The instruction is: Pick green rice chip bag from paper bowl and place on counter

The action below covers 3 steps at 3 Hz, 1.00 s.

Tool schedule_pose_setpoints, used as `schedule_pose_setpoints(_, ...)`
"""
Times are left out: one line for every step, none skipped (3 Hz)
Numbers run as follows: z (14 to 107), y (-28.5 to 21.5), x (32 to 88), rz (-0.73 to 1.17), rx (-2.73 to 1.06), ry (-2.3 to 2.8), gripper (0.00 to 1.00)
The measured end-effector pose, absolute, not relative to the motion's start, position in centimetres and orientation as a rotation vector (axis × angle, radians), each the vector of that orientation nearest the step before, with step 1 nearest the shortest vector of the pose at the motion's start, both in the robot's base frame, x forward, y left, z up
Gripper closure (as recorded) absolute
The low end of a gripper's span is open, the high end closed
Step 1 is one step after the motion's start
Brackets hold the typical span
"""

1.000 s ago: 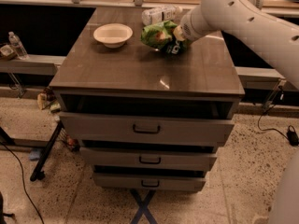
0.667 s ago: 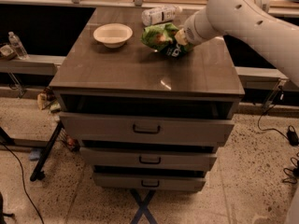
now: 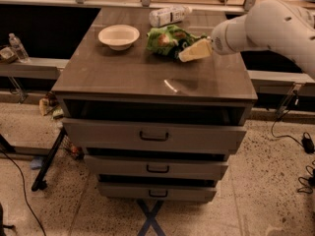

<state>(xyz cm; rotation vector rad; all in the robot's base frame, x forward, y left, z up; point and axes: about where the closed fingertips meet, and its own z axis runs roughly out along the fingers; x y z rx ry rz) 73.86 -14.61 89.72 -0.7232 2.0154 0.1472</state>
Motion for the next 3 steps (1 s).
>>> schedule_pose_setpoints(89.9, -18.8, 71.9, 0.151, -0.665, 1.985, 0.00)
schedule_pose_setpoints(90.1, -22.0, 69.7, 0.050, -0.649, 2.013, 0.00)
schedule_pose_setpoints(90.0, -22.1, 69.9, 0.057, -0.647, 2.011, 0.00)
